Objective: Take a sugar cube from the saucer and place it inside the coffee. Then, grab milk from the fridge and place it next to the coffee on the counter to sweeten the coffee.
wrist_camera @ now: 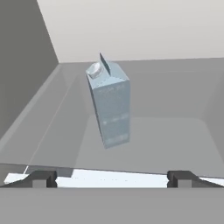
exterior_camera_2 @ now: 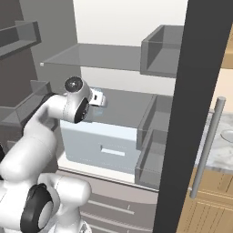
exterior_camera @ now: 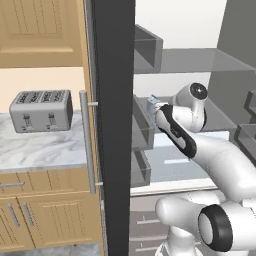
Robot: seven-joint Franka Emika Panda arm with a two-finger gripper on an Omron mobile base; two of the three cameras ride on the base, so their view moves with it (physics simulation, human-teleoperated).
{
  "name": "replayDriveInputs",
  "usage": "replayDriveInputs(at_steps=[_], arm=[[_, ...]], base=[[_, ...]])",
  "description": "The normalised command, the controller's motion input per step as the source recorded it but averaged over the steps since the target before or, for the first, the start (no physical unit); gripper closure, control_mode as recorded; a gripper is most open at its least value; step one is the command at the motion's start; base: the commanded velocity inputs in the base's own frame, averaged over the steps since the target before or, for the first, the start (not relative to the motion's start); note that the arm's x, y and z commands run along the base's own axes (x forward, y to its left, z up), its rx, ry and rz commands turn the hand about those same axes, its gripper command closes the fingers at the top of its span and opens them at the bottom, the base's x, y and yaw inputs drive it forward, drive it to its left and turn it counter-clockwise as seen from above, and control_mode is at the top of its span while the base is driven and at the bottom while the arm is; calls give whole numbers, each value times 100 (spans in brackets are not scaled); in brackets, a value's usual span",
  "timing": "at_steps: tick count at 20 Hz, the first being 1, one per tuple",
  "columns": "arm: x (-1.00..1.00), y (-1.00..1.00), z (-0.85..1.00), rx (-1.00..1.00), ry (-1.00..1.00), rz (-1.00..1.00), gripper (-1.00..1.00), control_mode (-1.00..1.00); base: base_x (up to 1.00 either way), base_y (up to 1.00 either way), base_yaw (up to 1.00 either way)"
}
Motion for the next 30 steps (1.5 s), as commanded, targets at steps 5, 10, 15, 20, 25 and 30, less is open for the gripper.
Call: replayDriveInputs(at_steps=[5,10,15,20,25,30], arm=[[35,0,-2,0,0,0,-100,-100],[35,0,-3,0,0,0,-100,-100],[26,0,-10,0,0,0,-100,-100],[23,0,-13,0,0,0,-100,-100],[24,0,-14,0,0,0,-100,-100],[22,0,-11,0,0,0,-100,-100]], base=[[0,0,0],[0,0,0],[0,0,0],[0,0,0],[0,0,0],[0,0,0]])
